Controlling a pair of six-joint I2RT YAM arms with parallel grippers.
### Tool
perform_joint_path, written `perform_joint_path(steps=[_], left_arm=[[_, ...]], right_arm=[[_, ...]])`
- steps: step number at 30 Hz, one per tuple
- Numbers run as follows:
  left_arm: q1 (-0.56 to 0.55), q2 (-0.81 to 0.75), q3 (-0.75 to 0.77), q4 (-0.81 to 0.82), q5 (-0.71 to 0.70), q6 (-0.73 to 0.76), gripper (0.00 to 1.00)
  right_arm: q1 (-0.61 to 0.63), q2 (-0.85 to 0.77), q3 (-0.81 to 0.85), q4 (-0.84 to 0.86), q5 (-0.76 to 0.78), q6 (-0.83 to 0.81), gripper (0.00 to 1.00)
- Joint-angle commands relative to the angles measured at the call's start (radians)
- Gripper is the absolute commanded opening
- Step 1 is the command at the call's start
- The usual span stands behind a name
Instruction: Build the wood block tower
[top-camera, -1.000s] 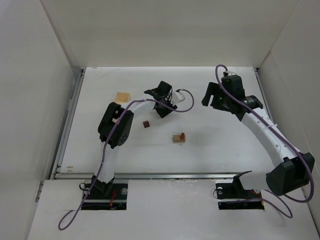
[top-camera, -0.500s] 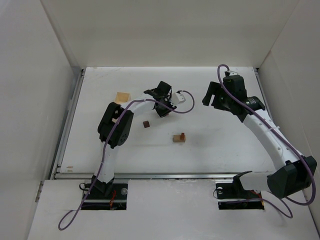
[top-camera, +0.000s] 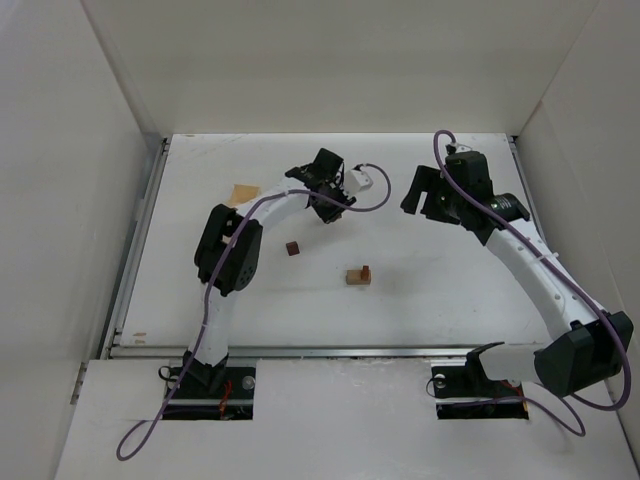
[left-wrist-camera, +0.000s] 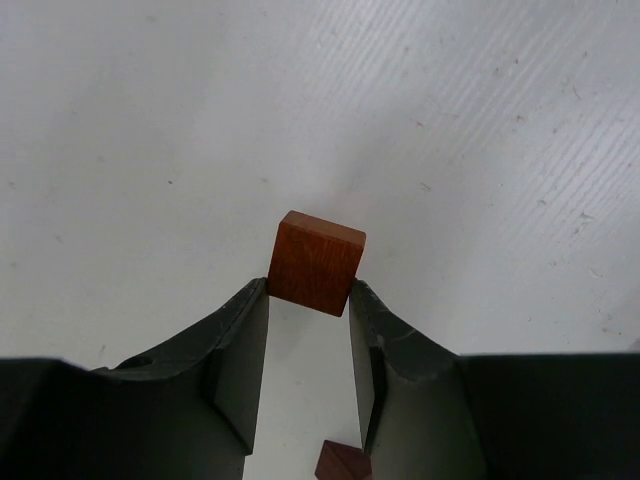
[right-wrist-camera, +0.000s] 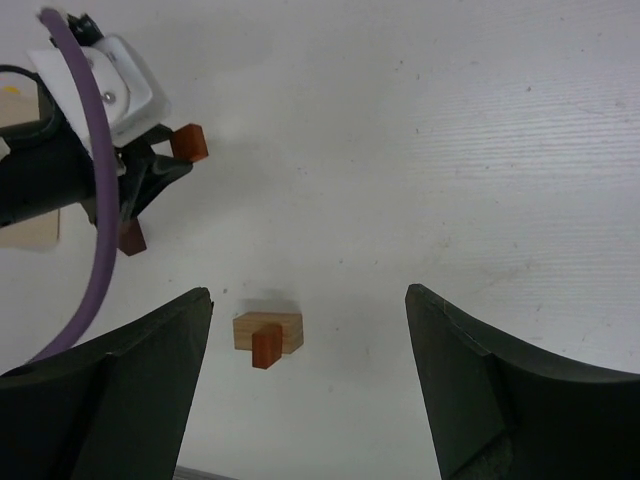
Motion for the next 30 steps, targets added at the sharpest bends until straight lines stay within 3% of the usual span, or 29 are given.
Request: perform_joint_path(steps=[1,15,22,26,30], left_arm=[[0.008,-0.084,0.069,-0.024,0.012,-0.032,0.00],[-0.053,-0.375,-0.009,0.026,0.061,0.011,0.00],[-0.101,-0.457,-0.009,-0.054,0.124,0.085,0.00],[-0.142,-0.492,-0.031,-0.063,0.114,0.095,0.00],[-0.177,-0.503,-0.031,-0.063,0.093,0.095,0.00]], right_arm=[[-0.007,-0.005,0.019,0.046,-0.036,-0.010,0.84],[-0.041,-0.090,0.126,0.066,-0.136,0.017,0.84],[-0.041,-0.090,0.068,0.233,-0.580,-0.024,0.82],[-0.041,-0.100,0.027,0.325,-0.622,0.031,0.74],[-0.041,-0.123,0.002,0.366,-0.634,0.085,0.74]])
